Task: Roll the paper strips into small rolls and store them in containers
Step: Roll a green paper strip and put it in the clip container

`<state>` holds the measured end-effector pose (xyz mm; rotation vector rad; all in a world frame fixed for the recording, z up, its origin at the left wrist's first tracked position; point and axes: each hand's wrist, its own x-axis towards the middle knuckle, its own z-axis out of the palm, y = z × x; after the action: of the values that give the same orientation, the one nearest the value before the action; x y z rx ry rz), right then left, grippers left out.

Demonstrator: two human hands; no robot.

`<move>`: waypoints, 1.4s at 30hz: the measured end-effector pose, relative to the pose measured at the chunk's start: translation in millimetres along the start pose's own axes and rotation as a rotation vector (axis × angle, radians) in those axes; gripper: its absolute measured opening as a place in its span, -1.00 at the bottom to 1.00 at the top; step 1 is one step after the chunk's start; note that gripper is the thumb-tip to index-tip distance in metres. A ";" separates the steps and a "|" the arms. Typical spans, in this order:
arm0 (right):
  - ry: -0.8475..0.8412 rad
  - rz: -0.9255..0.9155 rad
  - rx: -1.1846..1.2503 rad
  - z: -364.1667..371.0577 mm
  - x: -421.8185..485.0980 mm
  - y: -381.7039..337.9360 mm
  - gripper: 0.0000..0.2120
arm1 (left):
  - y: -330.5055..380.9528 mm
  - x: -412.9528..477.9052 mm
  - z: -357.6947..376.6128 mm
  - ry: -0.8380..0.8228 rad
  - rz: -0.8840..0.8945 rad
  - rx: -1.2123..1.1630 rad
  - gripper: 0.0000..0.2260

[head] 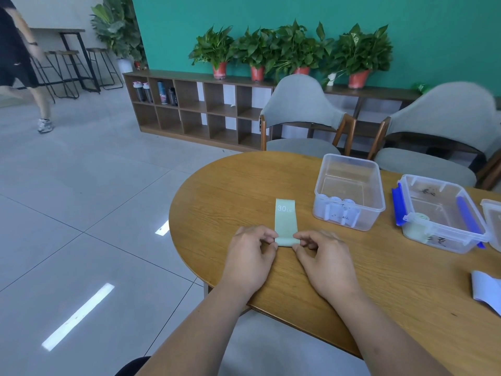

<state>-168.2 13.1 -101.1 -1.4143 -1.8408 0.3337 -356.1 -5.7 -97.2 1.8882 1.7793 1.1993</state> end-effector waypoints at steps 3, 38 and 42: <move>0.001 0.009 0.021 -0.3 -0.6 -1.1 -0.81 | 1.5 -0.6 -0.9 0.002 -0.006 -0.008 -0.84; 0.055 -0.002 -0.088 -0.1 -2.4 -3.4 -0.80 | 5.5 -2.0 -4.9 -0.041 0.015 0.005 -0.77; 0.053 -0.001 -0.061 -1.3 -2.9 -3.3 -0.80 | 6.2 -2.4 -5.1 -0.028 -0.005 -0.003 -0.83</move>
<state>-169.3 9.0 -99.4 -1.4499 -1.8222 0.2393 -355.2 -10.8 -90.6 1.8880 1.7654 1.1678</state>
